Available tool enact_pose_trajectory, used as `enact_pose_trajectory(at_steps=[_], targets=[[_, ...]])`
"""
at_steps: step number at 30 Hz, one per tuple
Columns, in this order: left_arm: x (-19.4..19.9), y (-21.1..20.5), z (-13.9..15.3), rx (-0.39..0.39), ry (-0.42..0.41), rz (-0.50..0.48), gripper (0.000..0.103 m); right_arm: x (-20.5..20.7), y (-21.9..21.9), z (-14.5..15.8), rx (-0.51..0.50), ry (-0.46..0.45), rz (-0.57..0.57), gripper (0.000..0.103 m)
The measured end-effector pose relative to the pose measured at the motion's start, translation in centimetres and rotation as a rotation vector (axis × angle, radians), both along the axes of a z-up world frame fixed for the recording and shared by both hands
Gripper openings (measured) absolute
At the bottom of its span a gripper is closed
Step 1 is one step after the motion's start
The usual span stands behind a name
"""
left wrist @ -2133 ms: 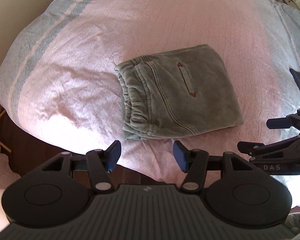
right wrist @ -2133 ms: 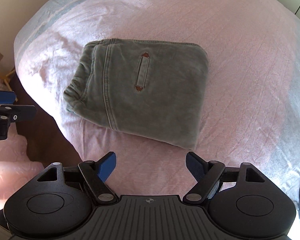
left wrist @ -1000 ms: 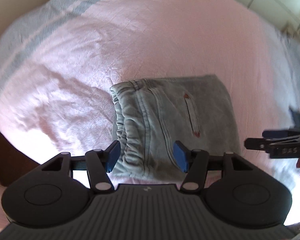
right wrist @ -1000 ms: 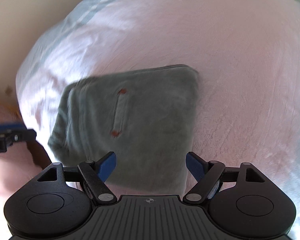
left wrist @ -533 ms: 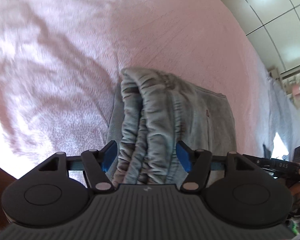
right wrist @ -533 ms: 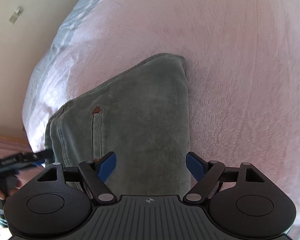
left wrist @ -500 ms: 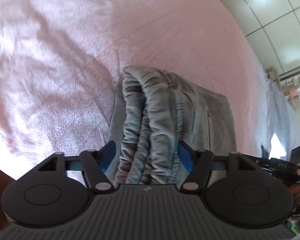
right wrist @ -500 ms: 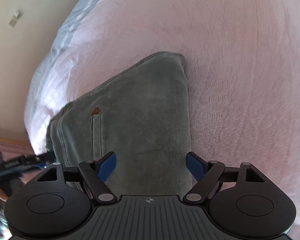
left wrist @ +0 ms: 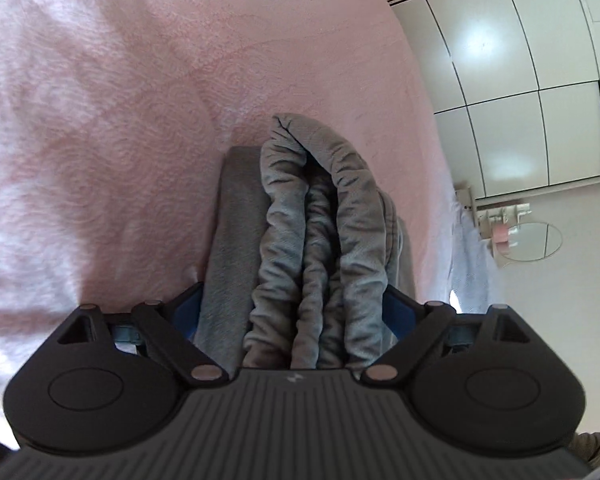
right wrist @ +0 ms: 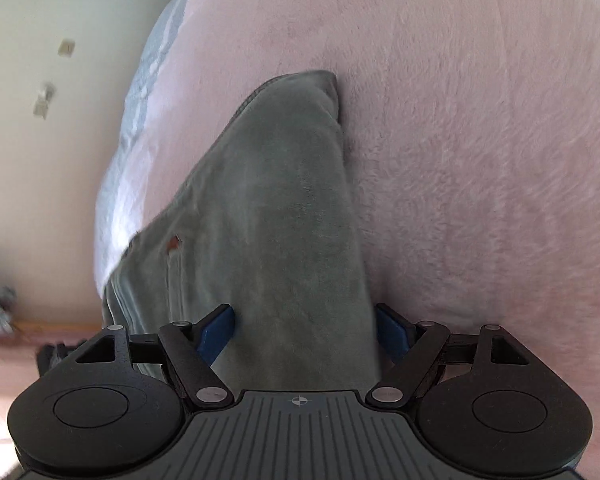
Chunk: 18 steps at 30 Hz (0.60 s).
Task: Fold clothes
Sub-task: 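Grasp the folded sweatpants edges with both grippers, then lift and carry the folded sweatpants with both grippers across the bed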
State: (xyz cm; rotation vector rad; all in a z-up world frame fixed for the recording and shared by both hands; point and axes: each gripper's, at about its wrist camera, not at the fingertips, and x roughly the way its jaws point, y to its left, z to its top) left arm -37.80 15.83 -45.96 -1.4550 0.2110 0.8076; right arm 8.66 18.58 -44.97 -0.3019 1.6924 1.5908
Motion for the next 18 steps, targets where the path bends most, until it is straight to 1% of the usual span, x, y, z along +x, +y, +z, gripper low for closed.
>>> enact_pose_trajectory(at_steps=[1,2,3,4,5,8,11,13,16,18], targets=[[0.1,0.0,0.1,0.003,-0.002,0.005,0.084,-0.3,0.3,0.1,0.0,0.003,-0.004,0.078],[0.0,-0.2,0.2,0.007,-0.004,0.012,0.08,-0.4,0.3,0.6,0.002,-0.006,-0.003,0.063],[0.0,-0.4,0.4,0.011,-0.006,0.018,0.072,-0.5,0.3,1.0,0.004,-0.015,-0.003,0.058],[-0.1,-0.7,0.7,0.017,-0.006,0.023,0.067,-0.6,0.3,1.4,0.006,-0.024,-0.002,0.049],[-0.1,-1.0,1.1,0.025,-0.002,0.025,0.066,-0.7,0.3,1.8,0.008,-0.033,-0.002,0.04],[-0.1,-1.5,2.7,0.05,0.004,0.03,0.061,-1.1,0.3,3.8,0.03,-0.062,0.012,0.031],[-0.9,-1.9,4.8,0.074,-0.004,0.065,0.06,-2.1,1.2,6.5,0.062,-0.079,0.036,0.028],[-2.3,-2.0,6.8,0.106,-0.009,0.095,0.06,-3.2,2.0,8.3,0.093,-0.075,0.056,0.028],[-5.4,-2.2,10.0,0.16,-0.005,0.154,0.06,-5.9,4.1,11.2,0.151,-0.058,0.111,0.028],[-8.0,-2.0,11.9,0.192,0.006,0.208,0.06,-8.6,6.4,12.6,0.186,-0.041,0.159,0.028]])
